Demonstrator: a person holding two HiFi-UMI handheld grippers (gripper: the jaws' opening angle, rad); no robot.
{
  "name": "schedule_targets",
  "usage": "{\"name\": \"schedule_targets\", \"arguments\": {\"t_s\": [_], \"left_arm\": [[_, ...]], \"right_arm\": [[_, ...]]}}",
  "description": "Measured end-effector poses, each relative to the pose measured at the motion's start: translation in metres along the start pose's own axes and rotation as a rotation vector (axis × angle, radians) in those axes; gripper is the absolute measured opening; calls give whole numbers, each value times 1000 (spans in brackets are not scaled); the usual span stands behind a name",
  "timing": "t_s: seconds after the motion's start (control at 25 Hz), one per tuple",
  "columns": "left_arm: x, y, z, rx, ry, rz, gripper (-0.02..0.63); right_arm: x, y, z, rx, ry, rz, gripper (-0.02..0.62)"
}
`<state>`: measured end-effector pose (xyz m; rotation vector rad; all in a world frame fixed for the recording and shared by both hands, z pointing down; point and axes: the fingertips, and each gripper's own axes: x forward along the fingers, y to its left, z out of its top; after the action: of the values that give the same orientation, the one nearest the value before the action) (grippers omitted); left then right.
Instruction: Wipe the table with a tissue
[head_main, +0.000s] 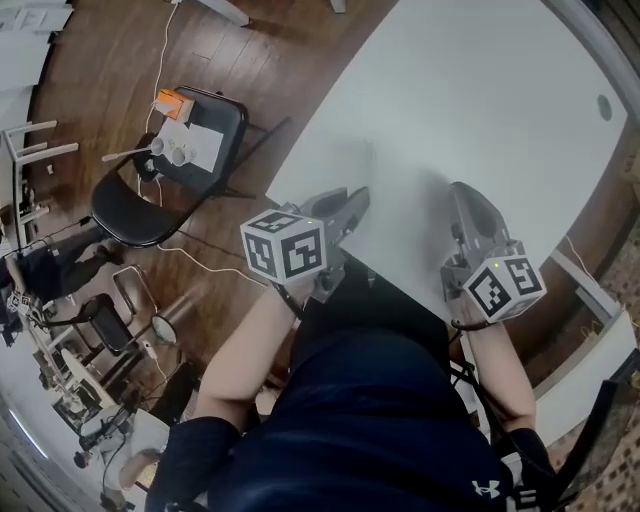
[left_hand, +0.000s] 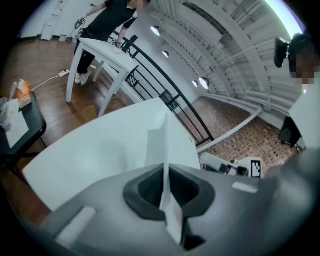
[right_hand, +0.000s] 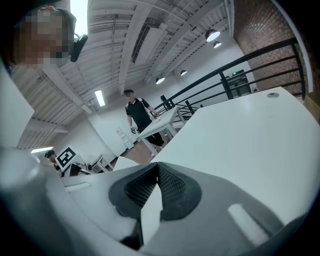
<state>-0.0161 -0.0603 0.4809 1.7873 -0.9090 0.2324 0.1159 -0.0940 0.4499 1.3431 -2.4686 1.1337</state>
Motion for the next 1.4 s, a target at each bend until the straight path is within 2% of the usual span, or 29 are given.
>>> {"name": "schedule_targets", "arguments": {"t_s": [0.24,0.48,0.88,1.08,1.4], "left_arm": [[-63,5,2,-21,-103,-8,5],[-108,-18,1,-13,-178,-37,5],[-148,-54,23,71,-261,-106,5],[-160,-65,31,87,-286,-142,5],[-173,-56,40,85,-311,-152,5]], "right_arm": [[13,49,1,-65,-5,45,11],[-4,90,15,-149,-35,70,11],[-15,147,47,-321,-112,127,11],[-16,166,55,-341,-132,143,11],[-7,187,59,-379,-140,155,10]]}}
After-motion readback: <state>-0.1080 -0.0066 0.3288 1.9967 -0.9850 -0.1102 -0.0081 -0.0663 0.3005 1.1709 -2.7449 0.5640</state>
